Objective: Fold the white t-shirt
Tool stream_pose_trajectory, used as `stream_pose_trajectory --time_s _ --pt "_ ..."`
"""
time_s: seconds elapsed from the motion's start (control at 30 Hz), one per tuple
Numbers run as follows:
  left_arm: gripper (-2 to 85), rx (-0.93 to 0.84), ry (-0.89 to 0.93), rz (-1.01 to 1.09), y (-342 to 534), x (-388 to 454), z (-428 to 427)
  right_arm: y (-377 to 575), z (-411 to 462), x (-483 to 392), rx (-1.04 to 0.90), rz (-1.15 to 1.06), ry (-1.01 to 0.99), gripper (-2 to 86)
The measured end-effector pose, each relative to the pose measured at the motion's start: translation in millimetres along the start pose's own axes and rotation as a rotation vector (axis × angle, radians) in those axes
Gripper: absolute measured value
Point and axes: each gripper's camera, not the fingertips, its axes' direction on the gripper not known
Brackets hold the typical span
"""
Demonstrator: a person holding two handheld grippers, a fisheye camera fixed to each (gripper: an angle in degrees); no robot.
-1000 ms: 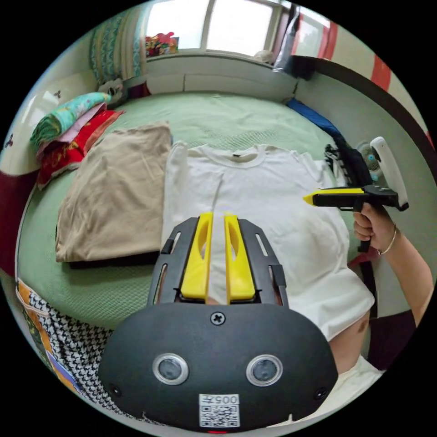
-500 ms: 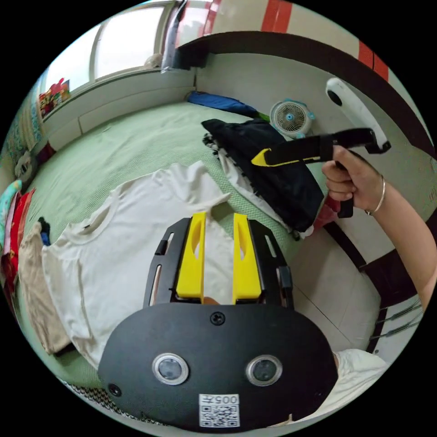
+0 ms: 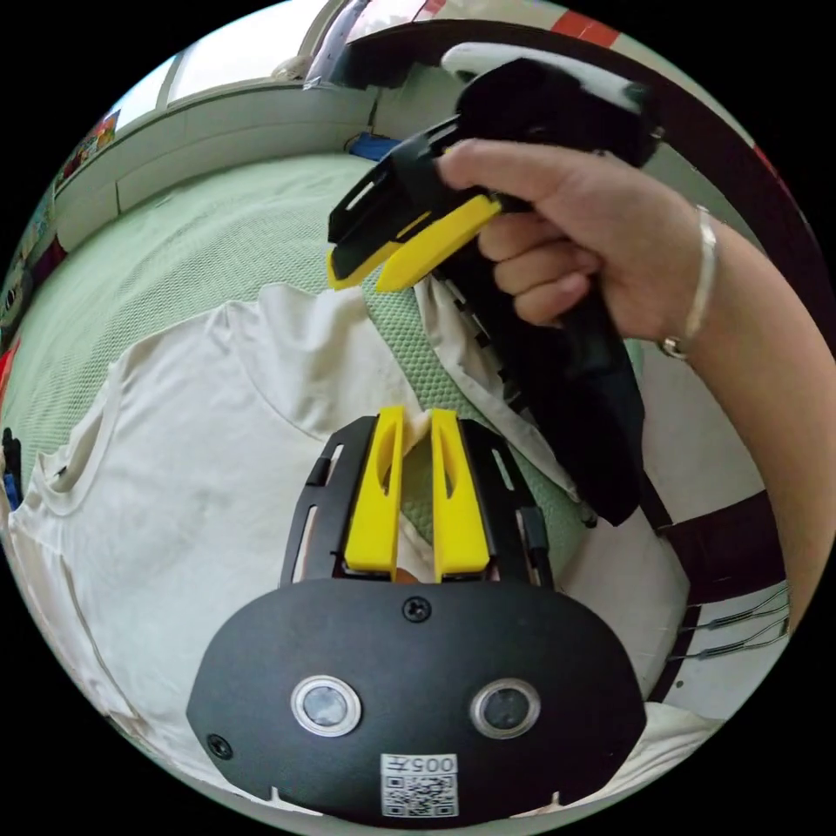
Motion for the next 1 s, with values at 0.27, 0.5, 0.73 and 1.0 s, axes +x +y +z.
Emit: stream_pose_trajectory --time_s 0.27,0.5,0.73,1.0 --pt "3.3 0.029 0.08 -0.022 -11 -21 -10 -17 17 -24 0.024 0.019 0.111 0.6" --pt "3.7 0.146 0.076 -0.083 -16 -34 -56 6 -31 -82 0.099 -0.086 0.228 -0.1" --pt "6.5 0.187 0.063 -0.277 21 -77 -99 37 -31 -219 0.067 -0.297 0.294 5.7" --pt "6.5 0.124 -0.032 -0.366 52 -133 -134 87 -23 -206 0.042 -0.364 0.259 5.8"
